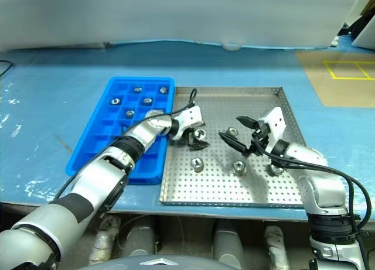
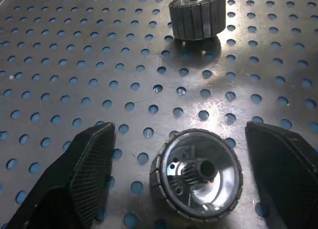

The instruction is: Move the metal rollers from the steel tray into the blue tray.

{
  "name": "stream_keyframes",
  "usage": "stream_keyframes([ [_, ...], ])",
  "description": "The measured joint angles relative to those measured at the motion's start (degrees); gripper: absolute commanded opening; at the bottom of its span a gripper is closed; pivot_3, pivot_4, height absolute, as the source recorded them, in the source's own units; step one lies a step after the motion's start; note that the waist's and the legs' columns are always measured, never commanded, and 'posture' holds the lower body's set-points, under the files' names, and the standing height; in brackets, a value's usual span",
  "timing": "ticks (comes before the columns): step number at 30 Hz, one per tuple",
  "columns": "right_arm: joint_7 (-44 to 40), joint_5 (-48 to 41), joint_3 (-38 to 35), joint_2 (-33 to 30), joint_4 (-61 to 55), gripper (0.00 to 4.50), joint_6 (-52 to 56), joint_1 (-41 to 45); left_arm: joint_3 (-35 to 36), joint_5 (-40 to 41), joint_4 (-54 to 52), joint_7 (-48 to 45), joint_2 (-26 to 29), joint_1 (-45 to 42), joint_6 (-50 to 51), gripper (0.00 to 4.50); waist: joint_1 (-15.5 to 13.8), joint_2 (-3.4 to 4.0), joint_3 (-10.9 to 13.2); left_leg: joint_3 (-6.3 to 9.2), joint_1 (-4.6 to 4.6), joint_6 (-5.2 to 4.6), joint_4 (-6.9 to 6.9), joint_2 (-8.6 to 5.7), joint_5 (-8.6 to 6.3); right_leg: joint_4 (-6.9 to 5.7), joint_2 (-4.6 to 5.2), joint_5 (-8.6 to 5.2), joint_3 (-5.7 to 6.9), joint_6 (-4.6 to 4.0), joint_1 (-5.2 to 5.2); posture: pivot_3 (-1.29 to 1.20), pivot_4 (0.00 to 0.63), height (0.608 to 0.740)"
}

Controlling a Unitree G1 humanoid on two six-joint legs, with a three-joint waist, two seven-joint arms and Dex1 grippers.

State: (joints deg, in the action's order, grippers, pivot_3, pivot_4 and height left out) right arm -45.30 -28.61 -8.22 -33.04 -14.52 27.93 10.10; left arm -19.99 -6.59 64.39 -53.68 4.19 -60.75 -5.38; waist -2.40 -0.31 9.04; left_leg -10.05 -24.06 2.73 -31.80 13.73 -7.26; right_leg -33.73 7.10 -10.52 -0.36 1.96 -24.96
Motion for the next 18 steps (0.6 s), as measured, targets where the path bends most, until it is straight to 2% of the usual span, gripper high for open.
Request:
stream_keyframes([
  [6,0.5,0.0,0.1,0.0,0.0,4.50,-0.1,0.1,1.5,-0.5,1.0,0.1,-0.9,-0.3,0.5,1.70,-0.1,0.00,0.0,0.00,-0.01,-0.01,0.00,-0.01,0.00,0.01,0.01,0.00,0.01,0.00,0.01,-0.23,0.150,0.740],
  [11,0.1,0.0,0.9,0.1,0.0,4.50,-0.1,0.7,6.3,2.6,-0.7,0.3,-1.2,-0.2,5.7,1.71,-0.1,-0.01,0.0,0.00,-0.14,-0.01,0.04,0.00,0.00,0.03,0.01,0.00,0.02,-0.01,-0.11,-0.19,0.150,0.740],
  [15,-1.4,0.0,3.7,0.4,0.6,4.50,-0.1,3.4,12.0,8.0,-13.7,1.9,-0.8,3.5,13.6,1.71,-0.1,0.00,0.0,0.00,-0.17,-0.02,0.14,0.01,0.00,0.06,0.00,-0.01,0.06,-0.04,-0.16,-0.15,0.150,0.740],
  [18,-3.1,0.6,6.2,0.9,2.9,4.50,-0.3,6.6,15.0,10.2,-26.3,7.0,0.2,8.3,19.8,1.71,0.0,0.00,0.0,0.00,-0.14,-0.02,0.20,0.03,0.00,0.06,-0.01,-0.04,0.10,-0.09,-0.16,-0.07,0.150,0.740],
])
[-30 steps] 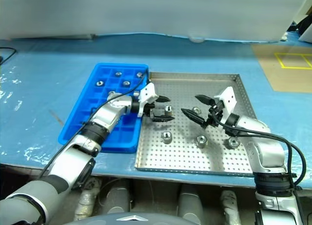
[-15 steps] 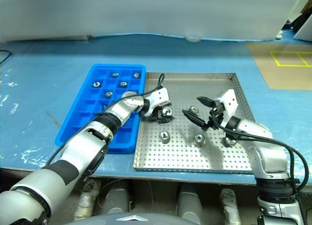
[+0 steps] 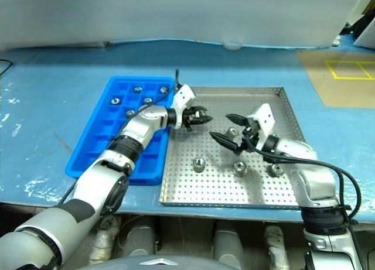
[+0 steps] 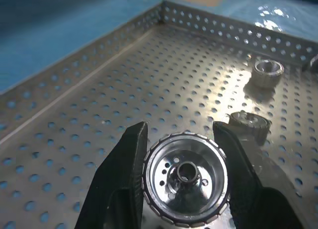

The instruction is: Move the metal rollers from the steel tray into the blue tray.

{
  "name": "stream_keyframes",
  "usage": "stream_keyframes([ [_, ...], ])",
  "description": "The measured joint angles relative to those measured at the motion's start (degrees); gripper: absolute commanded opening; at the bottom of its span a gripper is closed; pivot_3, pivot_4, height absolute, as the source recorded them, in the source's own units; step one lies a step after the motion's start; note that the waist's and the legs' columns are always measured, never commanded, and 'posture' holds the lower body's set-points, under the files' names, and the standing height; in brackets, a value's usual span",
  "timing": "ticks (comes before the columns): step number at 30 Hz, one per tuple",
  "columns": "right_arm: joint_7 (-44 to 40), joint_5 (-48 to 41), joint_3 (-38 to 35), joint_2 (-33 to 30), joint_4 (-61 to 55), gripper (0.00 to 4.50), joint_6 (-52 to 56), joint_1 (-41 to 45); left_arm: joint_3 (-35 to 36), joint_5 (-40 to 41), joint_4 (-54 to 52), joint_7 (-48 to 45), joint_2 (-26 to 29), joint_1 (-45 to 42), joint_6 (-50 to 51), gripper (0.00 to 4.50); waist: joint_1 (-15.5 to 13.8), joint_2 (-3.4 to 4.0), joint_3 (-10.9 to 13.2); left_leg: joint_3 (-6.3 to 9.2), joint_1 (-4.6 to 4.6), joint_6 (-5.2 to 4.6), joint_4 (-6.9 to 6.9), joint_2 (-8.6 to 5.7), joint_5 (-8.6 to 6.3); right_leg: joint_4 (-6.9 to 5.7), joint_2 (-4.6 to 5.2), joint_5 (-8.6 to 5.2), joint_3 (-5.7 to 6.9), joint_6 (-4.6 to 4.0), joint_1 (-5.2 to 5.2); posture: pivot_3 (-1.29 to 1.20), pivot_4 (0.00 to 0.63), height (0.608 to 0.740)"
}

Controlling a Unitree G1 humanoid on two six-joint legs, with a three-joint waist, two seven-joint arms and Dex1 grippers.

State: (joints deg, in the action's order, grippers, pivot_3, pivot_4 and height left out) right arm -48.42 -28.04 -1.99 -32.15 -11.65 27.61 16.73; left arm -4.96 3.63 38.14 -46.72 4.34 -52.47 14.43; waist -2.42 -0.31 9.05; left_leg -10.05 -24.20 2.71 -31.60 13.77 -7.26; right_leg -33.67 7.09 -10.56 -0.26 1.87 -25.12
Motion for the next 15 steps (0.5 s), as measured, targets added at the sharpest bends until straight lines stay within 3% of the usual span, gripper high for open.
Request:
stream_keyframes([
  [8,-6.8,2.6,5.7,2.5,10.7,4.50,-3.1,10.1,7.1,2.3,-30.2,14.4,4.7,15.1,12.5,1.71,-1.2,0.00,0.0,0.02,-0.11,-0.02,0.09,0.04,0.04,0.04,0.00,-0.02,0.14,-0.04,-0.04,0.10,0.150,0.740],
  [15,-12.9,5.1,9.6,6.7,21.3,4.50,-7.3,17.7,12.9,2.2,-41.5,26.6,5.8,25.9,16.0,1.71,-3.9,-0.02,0.1,0.09,-0.29,-0.02,0.11,0.06,0.06,0.04,0.01,-0.05,0.28,-0.07,-0.10,0.24,0.150,0.740],
])
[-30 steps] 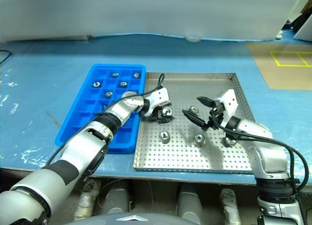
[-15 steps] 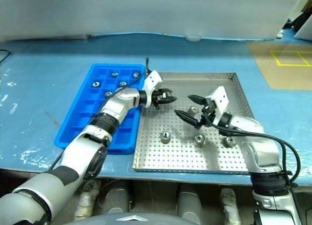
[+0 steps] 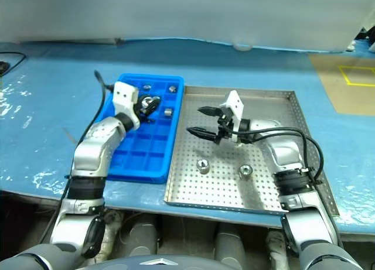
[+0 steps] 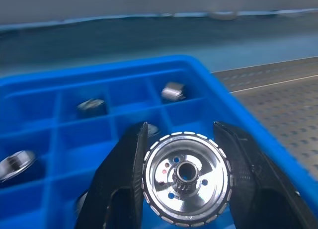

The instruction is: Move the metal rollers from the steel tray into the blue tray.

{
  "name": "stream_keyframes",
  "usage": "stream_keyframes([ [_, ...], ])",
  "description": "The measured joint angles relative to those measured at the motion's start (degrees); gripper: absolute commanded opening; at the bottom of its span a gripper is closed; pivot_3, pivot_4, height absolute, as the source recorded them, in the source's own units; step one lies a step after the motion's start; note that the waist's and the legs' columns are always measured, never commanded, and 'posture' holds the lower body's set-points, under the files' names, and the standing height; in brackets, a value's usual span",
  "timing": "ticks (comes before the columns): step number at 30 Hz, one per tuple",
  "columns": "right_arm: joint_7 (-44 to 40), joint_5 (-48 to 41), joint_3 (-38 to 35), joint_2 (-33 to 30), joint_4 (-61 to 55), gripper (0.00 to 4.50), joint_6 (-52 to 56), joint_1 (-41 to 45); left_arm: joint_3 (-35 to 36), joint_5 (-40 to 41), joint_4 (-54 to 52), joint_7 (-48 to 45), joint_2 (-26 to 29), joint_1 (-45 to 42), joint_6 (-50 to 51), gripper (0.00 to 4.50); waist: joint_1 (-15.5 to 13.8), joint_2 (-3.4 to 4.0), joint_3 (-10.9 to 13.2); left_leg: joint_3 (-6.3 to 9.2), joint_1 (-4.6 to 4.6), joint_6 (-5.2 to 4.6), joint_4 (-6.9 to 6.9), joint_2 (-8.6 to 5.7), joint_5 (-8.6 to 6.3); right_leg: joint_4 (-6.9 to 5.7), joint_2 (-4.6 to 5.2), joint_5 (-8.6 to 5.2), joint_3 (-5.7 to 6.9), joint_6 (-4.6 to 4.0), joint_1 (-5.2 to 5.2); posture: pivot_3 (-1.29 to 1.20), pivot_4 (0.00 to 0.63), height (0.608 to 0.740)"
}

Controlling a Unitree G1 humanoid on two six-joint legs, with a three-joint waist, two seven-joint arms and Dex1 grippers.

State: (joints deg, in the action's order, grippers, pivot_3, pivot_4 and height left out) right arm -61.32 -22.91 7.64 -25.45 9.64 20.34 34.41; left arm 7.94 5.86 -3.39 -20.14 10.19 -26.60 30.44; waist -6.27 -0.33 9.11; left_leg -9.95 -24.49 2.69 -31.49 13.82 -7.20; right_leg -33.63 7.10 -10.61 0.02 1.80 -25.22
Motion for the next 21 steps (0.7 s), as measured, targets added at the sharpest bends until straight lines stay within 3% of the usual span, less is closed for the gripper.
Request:
stream_keyframes([
  [7,-4.1,1.8,1.5,3.1,7.0,4.50,-3.3,3.8,1.6,-0.5,-8.8,7.2,0.7,7.5,2.8,1.71,-2.4,-0.01,0.0,0.16,-0.18,0.00,-0.06,0.01,0.02,-0.01,0.00,0.00,0.13,0.00,-0.05,0.28,0.150,0.740],
  [16,-4.8,2.6,1.6,3.7,7.6,4.50,-3.7,3.7,1.9,-1.6,-7.2,11.8,2.3,8.7,3.6,1.71,-2.6,-0.01,0.0,0.23,-0.17,0.07,-0.08,0.01,0.07,-0.09,-0.01,0.00,0.14,0.01,-0.04,0.24,0.150,0.740],
  [21,-4.2,2.5,1.4,3.1,6.6,4.50,-3.2,2.3,1.9,-0.2,-3.7,11.7,1.3,7.2,3.2,3.25,-2.6,-0.01,0.0,0.23,-0.17,0.06,-0.10,0.00,0.08,-0.13,-0.01,0.01,0.14,0.01,-0.05,0.20,0.150,0.740],
])
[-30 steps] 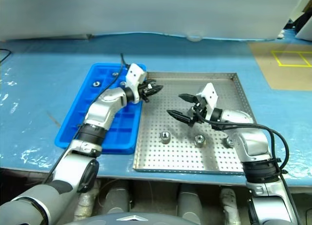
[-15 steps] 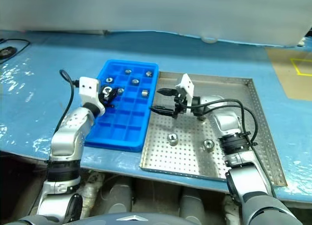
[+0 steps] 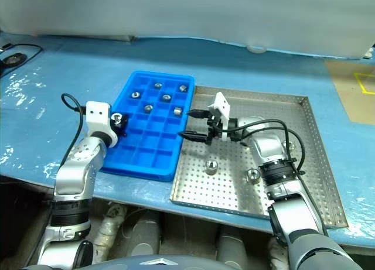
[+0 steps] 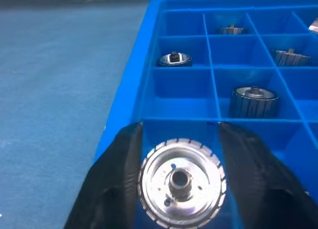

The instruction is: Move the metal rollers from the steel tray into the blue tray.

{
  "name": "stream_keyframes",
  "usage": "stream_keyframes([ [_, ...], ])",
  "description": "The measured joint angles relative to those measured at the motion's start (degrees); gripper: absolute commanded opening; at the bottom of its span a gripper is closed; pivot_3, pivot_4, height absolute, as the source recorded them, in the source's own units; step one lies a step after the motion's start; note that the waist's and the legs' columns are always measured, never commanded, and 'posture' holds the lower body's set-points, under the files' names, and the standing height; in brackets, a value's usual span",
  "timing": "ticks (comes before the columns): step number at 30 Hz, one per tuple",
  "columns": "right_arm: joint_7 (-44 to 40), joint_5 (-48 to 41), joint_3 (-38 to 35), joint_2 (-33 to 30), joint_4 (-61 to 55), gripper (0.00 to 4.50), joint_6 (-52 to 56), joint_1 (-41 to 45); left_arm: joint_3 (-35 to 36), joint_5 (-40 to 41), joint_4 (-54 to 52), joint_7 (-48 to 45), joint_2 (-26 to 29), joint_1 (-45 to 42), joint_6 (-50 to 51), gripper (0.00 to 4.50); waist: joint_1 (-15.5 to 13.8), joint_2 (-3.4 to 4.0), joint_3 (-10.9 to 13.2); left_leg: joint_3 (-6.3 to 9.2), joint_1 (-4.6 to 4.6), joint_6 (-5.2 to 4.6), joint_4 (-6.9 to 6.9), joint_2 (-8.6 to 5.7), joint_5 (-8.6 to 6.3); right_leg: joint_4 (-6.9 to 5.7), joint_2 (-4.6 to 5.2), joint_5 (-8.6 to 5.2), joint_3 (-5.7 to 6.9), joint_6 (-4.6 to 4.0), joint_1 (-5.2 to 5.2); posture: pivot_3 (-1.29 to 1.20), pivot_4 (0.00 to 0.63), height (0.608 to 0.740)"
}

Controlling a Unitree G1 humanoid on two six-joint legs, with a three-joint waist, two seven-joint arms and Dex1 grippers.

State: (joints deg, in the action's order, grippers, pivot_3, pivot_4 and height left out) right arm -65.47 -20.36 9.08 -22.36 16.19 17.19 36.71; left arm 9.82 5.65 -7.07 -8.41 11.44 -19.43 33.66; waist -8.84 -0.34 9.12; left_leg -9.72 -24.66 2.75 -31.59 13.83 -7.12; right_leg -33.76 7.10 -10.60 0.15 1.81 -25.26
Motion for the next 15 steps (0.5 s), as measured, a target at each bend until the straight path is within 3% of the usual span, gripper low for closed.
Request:
stream_keyframes([
  [2,0.6,0.0,-0.2,-0.1,-1.5,4.50,0.3,-0.7,-0.1,0.9,1.7,-0.4,-0.5,-1.5,-0.3,3.87,0.1,0.00,0.0,0.00,0.02,0.00,-0.03,0.00,0.01,-0.04,0.00,0.00,-0.01,0.00,0.01,0.17,0.150,0.740],
  [8,2.7,-1.3,-2.6,-2.1,-7.6,4.50,3.4,-4.6,-1.5,5.9,4.9,-9.4,0.5,-8.1,-4.6,3.87,0.2,0.00,0.0,0.00,0.01,-0.01,-0.08,-0.02,0.02,-0.03,0.00,0.01,-0.05,0.00,0.01,0.07,0.150,0.740],
  [15,6.7,-2.5,-7.6,-7.4,-17.1,4.50,7.3,-13.0,-7.7,11.9,12.9,-30.9,4.6,-15.7,-9.4,3.87,1.3,0.01,0.0,-0.08,0.09,0.00,-0.07,-0.04,0.03,-0.05,-0.01,0.01,-0.16,0.01,0.02,-0.07,0.150,0.740],
])
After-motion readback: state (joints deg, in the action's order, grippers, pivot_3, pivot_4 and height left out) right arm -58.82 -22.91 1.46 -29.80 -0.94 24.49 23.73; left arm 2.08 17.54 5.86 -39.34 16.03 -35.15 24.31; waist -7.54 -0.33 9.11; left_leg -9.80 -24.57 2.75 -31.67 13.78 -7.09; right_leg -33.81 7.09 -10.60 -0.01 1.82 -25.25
